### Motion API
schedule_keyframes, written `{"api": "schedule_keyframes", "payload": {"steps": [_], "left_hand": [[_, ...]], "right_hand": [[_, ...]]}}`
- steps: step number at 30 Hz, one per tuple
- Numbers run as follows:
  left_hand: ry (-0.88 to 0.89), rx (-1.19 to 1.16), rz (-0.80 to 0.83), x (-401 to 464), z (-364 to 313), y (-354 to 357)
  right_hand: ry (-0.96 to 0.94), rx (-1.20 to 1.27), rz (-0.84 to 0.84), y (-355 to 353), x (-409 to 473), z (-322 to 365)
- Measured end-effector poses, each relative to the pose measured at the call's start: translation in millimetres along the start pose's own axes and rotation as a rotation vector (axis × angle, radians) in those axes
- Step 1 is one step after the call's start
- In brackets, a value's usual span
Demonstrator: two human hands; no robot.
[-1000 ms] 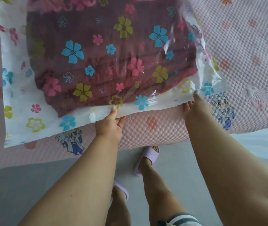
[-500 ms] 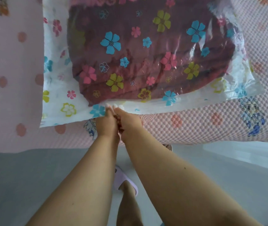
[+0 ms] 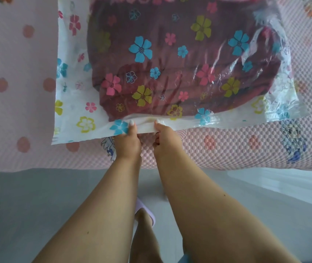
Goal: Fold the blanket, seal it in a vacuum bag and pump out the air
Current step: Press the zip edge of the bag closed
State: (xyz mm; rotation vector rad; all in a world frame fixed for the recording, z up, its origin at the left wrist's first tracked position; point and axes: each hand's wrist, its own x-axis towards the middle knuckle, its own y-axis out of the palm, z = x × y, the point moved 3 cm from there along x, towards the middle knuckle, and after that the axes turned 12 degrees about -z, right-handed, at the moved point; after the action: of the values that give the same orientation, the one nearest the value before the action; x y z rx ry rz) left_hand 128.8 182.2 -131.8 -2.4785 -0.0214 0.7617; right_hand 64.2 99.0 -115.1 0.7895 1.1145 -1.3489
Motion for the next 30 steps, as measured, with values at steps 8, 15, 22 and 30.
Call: {"api": "schedule_keyframes", "payload": {"steps": [8,15,22,30], "left_hand": [[0.043,-0.005,-0.034,-0.2,0.2,-2.3],[0.001,-0.024,-0.066,-2.5,-1.1,-1.7],[-0.042,-0.016,-0.069,-1.8,4.5,-4.0],[-0.066,-0.065,-0.093,-1.3,7.3,-3.0]], "right_hand": [[-0.02,-0.004,-0.026,-4.2,10.5,2.6],[-0.004,0.008,-0.118,-2.1,14.3,4.7],[0.034,0.063,-0.128,-7.1,20.7,14.3],[-0.012,0.129,-0.174,-33.4,33.2,43.7]]}}
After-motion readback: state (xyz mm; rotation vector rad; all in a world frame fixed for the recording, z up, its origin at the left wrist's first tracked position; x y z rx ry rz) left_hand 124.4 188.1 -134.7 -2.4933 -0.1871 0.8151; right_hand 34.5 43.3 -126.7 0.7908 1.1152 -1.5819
